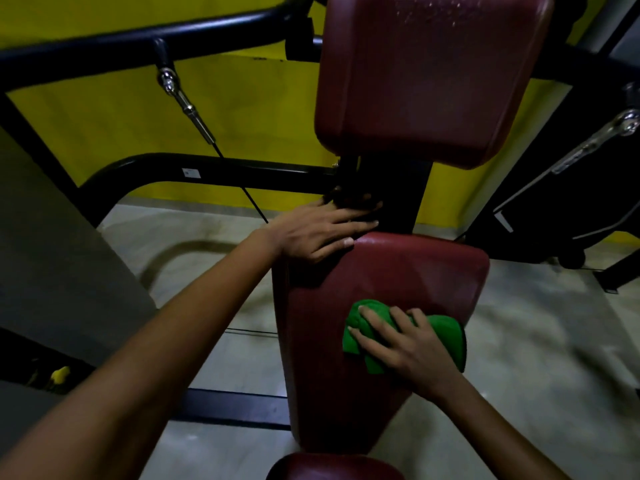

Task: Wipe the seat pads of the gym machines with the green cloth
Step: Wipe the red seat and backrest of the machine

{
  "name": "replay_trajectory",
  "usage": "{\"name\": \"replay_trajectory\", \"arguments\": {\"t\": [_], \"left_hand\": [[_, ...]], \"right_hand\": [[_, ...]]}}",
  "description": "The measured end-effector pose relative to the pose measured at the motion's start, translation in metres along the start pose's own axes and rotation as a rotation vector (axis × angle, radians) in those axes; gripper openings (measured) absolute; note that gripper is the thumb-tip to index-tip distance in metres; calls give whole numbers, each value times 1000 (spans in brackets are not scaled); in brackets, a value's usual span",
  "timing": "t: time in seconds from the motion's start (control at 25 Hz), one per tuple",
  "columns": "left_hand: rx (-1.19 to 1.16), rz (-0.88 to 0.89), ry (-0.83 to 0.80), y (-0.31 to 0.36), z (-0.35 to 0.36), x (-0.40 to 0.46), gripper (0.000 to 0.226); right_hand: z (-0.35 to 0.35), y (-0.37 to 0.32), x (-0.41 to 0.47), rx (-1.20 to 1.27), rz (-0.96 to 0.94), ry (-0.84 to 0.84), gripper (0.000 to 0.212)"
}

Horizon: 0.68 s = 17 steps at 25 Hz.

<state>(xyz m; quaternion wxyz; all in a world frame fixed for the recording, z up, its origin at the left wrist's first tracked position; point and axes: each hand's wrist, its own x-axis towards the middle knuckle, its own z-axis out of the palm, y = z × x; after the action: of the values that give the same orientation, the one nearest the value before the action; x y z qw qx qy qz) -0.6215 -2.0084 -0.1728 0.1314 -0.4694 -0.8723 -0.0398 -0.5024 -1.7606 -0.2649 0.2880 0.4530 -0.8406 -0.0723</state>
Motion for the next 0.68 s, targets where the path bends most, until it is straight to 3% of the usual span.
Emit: {"name": "replay_trajectory", "arguments": {"t": [0.04, 0.12, 0.2, 0.32, 0.44, 0.52, 0.56, 0.68], "left_hand": [[72, 11, 20, -4, -5, 7, 55], [134, -27, 23, -14, -16, 21, 55], [158, -73, -62, -23, -16, 25, 59], [184, -84, -86, -24, 2, 17, 63], [150, 0, 29, -21, -2, 16, 54], [140, 14, 57, -19, -5, 17, 54], [141, 12, 48, -20, -3, 16, 54], [156, -19, 23, -21, 0, 15, 55]], "right_hand": [[-5, 8, 13, 7, 63, 20, 47], [-19, 29, 46, 44, 313, 25, 86], [-29, 43, 69, 66, 466, 35, 102], [-20, 27, 57, 42, 337, 6, 94], [0, -5, 21, 45, 88, 8, 43], [-2, -1, 26, 40, 43, 26, 32], [-6, 4, 36, 38, 71, 31, 37], [-17, 16, 67, 29, 295, 11, 87]]}}
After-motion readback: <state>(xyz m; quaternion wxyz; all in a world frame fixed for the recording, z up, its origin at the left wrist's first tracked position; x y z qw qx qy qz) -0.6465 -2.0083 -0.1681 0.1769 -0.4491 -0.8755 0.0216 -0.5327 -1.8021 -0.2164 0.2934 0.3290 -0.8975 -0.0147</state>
